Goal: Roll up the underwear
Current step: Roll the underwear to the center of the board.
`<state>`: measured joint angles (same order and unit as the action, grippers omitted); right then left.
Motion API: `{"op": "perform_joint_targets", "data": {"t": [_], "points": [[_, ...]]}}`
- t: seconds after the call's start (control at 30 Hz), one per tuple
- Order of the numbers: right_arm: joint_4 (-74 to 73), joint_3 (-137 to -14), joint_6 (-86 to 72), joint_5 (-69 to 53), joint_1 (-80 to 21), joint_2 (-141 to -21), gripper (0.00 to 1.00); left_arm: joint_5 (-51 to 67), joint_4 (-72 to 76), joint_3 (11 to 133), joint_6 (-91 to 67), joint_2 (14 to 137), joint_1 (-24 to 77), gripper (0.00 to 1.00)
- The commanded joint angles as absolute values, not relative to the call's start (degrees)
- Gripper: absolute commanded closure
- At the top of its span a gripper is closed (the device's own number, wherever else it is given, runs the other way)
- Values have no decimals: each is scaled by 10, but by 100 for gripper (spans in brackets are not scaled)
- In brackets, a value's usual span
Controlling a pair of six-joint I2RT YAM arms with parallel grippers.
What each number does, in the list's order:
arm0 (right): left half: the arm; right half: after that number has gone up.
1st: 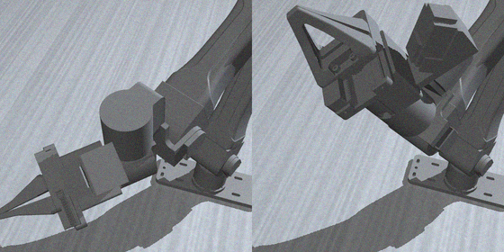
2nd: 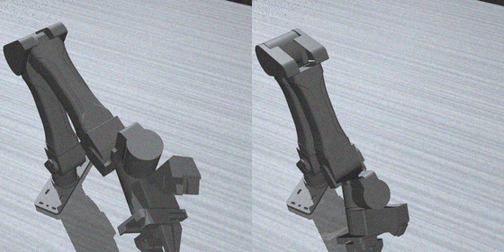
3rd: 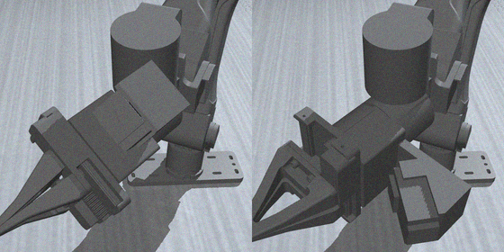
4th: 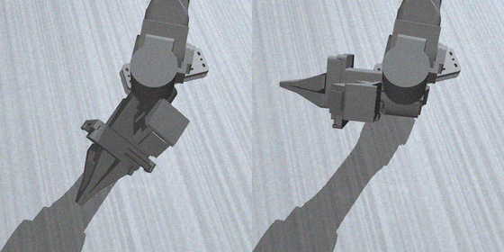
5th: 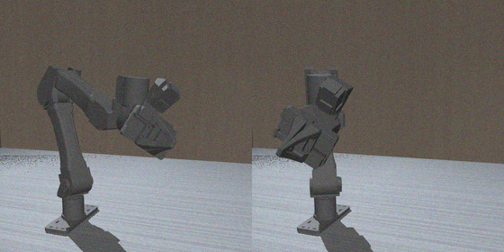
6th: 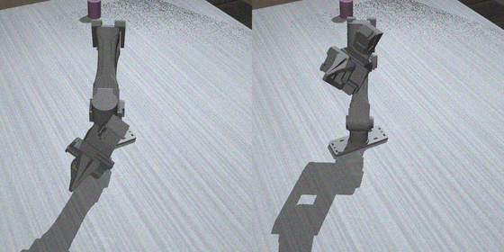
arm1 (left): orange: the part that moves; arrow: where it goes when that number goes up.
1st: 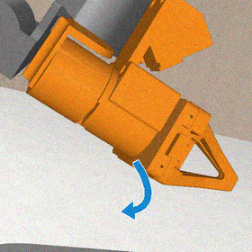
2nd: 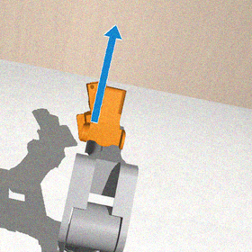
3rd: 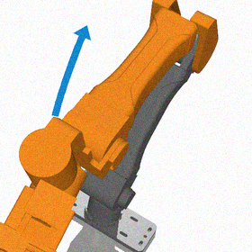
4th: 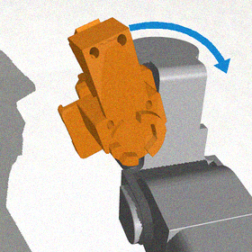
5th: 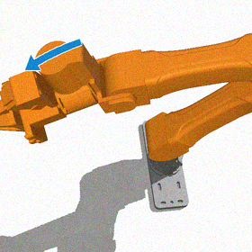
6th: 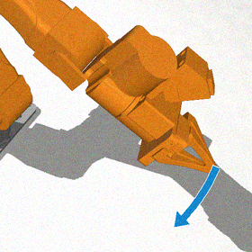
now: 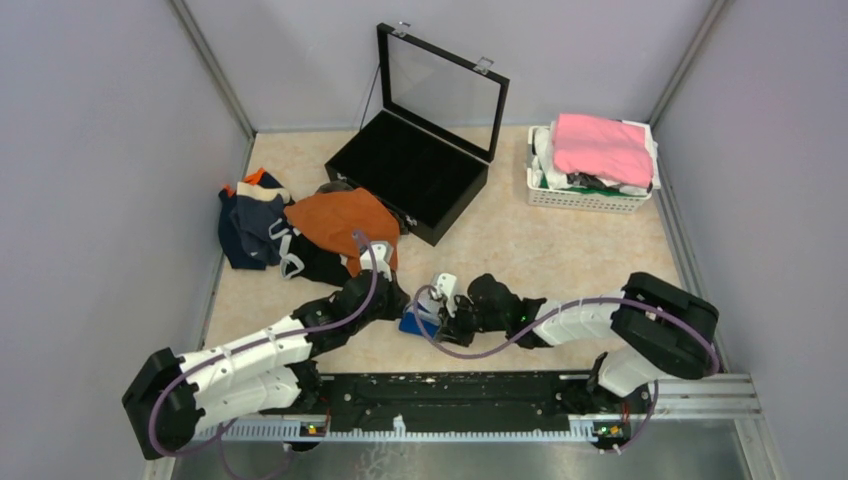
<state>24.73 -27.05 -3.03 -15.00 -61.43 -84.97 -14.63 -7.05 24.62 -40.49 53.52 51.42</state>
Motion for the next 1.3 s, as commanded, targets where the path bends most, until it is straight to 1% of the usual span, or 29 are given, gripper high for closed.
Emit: {"op": "perform_joint_targets", "data": {"t": [0.0, 0.27, 0.63, 0.87, 1.27], "points": [[210, -283, -118, -229, -575, -892, 100, -126, -42, 246, -377, 519, 515, 100], [237, -288, -205, -274, -521, -914, 100, -39, -4, 247, -339, 528, 515, 100], [221, -295, -289, -265, -486, -943, 100, 29, 43, 239, -322, 543, 515, 100], [229, -291, -323, -264, -477, -947, 100, 28, 43, 223, -325, 552, 515, 100], [226, -292, -332, -266, -475, -953, 100, 10, 45, 204, -338, 560, 515, 100]]}}
